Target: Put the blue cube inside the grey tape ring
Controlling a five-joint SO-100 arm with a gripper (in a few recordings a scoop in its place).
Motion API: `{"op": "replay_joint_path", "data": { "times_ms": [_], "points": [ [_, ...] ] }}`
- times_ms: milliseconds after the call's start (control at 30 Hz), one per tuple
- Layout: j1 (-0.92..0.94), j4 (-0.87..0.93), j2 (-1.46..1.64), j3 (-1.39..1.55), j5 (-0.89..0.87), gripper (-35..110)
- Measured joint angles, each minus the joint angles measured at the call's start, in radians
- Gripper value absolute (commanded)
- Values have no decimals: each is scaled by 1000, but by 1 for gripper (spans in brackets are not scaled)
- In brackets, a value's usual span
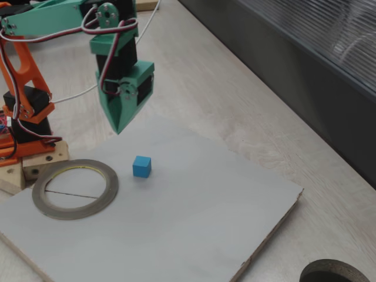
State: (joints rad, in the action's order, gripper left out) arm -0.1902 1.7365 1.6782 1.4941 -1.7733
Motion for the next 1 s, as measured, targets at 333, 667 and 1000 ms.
{"op": "replay_joint_path", "data": {
  "times_ms": [333, 667, 1000],
  "points": [
    [57, 5, -77, 0, 0, -3],
    [11, 3, -78, 0, 0, -3],
    [-43, -6, -78, 0, 2, -3]
  ]
}}
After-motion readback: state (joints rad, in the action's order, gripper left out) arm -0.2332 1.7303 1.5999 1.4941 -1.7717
